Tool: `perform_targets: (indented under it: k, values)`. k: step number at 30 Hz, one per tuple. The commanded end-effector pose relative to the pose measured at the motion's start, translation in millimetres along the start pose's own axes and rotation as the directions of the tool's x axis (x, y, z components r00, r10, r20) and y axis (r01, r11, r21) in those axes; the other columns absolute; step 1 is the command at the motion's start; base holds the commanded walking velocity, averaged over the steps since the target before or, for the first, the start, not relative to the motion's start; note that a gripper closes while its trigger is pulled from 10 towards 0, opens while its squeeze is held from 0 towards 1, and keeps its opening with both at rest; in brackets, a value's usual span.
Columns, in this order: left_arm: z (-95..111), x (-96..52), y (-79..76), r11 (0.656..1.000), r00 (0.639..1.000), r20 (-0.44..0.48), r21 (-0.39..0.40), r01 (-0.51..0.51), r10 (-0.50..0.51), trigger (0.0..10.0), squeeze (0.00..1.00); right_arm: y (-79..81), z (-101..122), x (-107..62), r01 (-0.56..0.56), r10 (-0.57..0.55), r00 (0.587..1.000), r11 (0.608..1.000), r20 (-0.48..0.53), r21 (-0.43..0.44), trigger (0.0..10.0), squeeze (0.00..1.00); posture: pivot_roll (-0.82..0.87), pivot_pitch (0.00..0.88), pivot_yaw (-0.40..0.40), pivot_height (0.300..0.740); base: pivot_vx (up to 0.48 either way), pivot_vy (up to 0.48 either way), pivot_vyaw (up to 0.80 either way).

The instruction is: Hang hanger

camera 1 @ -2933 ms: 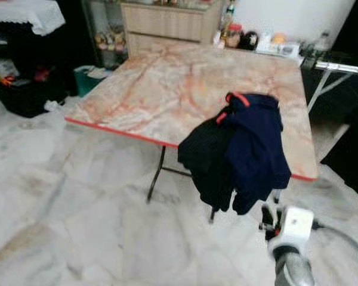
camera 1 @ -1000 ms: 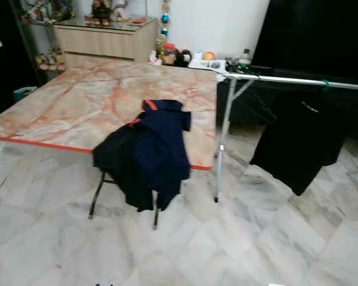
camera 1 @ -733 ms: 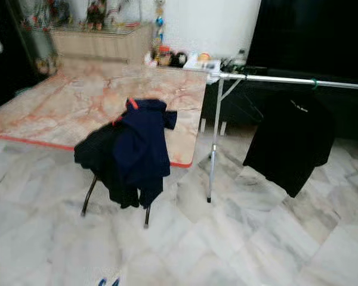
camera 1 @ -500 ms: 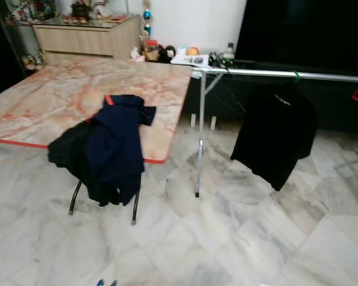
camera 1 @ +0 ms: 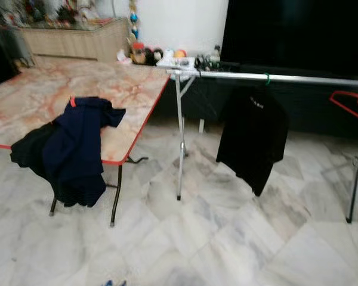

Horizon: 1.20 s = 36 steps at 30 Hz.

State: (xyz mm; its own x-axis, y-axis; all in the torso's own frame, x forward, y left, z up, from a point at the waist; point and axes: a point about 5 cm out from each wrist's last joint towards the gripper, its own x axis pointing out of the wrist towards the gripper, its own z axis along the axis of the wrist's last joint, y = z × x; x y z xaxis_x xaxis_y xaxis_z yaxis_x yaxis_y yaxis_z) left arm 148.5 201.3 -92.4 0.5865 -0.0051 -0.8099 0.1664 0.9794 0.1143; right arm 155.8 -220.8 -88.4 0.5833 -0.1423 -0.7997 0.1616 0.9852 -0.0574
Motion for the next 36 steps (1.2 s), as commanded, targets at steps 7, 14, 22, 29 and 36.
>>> perform_targets:
  k: [7, 14, 22, 29, 36]
  values:
    - [-3, -1.3, 9.9, 1.000, 0.999, -0.021, 0.000, -0.025, 0.025, 10.0, 0.00, -7.2, -1, -0.1, 0.004, -0.003, 1.000, 1.000, -0.025, 0.026, 10.0, 0.00, -0.05, 0.070, -0.021, 0.740, 0.000, 0.000, 0.00]
    - [-10, -3.4, 7.6, 1.000, 0.999, -0.038, 0.003, -0.015, 0.015, 10.0, 0.00, -2.6, 5, 1.9, -0.003, 0.004, 1.000, 0.999, -0.016, 0.042, 10.0, 0.00, -0.06, 0.092, -0.014, 0.740, 0.000, 0.000, 0.00]
    - [-12, -3.9, 7.2, 1.000, 0.999, -0.045, 0.002, -0.016, 0.016, 10.0, 0.00, 6.8, 0, 1.9, -0.011, 0.013, 0.999, 0.999, -0.044, 0.039, 10.0, 0.00, -0.06, 0.113, -0.017, 0.740, 0.307, 0.000, -0.70]
    - [-13, -4.1, 7.0, 1.000, 0.999, -0.051, 0.004, -0.014, 0.014, 10.0, 0.00, 13.1, -6, 0.4, -0.017, 0.019, 0.999, 0.999, -0.047, 0.039, 10.0, 0.00, -0.07, 0.117, -0.010, 0.740, 0.346, 0.000, -0.80]
    - [-13, -3.8, 5.2, 1.000, 0.999, -0.051, 0.000, -0.012, 0.012, 10.0, 0.00, -2.9, -9, -2.3, -0.001, 0.002, 1.000, 0.999, -0.023, 0.046, 10.0, 0.00, -0.07, 0.120, -0.011, 0.740, 0.353, 0.000, -0.34]
